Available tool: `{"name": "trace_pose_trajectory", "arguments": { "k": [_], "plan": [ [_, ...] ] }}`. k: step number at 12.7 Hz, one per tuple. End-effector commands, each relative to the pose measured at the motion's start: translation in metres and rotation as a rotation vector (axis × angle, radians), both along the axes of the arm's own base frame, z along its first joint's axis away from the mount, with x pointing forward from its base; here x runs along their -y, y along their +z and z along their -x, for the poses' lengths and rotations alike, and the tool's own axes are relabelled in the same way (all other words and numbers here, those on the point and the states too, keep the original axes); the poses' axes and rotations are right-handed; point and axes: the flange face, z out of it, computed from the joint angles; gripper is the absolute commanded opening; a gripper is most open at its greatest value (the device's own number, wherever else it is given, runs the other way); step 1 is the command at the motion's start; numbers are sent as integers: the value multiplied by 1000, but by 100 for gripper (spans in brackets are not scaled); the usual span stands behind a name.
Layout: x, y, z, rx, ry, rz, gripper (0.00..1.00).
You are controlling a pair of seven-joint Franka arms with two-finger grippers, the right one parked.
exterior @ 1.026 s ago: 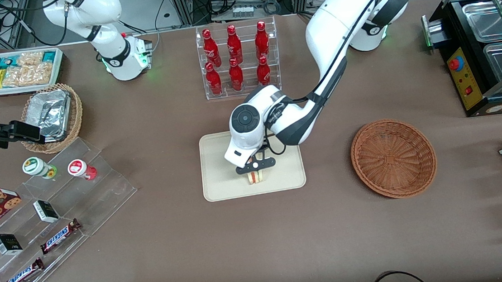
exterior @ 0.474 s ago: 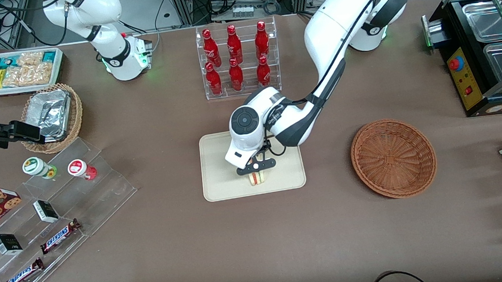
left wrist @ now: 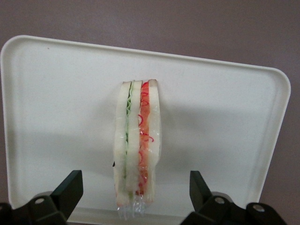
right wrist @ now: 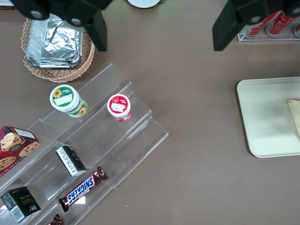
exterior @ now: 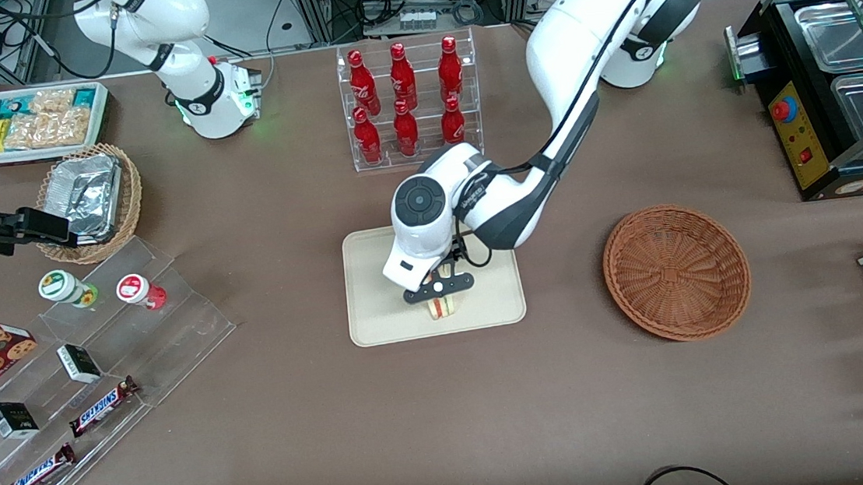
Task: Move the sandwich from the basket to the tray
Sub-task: 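Open the left gripper and release the sandwich on the tray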
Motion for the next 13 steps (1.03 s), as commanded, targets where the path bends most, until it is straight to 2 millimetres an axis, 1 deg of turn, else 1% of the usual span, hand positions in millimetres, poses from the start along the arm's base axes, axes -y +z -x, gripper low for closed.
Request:
{"name": "trace_pose_trajectory", "arguments": {
  "k": [1,2,5,6,7,9,10,11,12,13],
  "plan": [
    [-6,43,4,22,3,-29,100],
    [-8,57,5,26,5,-29,100],
    [-14,89,7,45,3,-34,100],
    [-20,105,3,65,-20,-26,100],
    [-31,115,-3,65,-24,-32,100],
    [-63,146,-18,54,25,-20,100],
    [-85,158,-27,59,-8,-17,100],
    [-103,159,-32,33,-46,-1,100],
    [-127,170,-42,29,-55,20,100],
    [-150,174,-48,20,-82,30,100]
  ]
}}
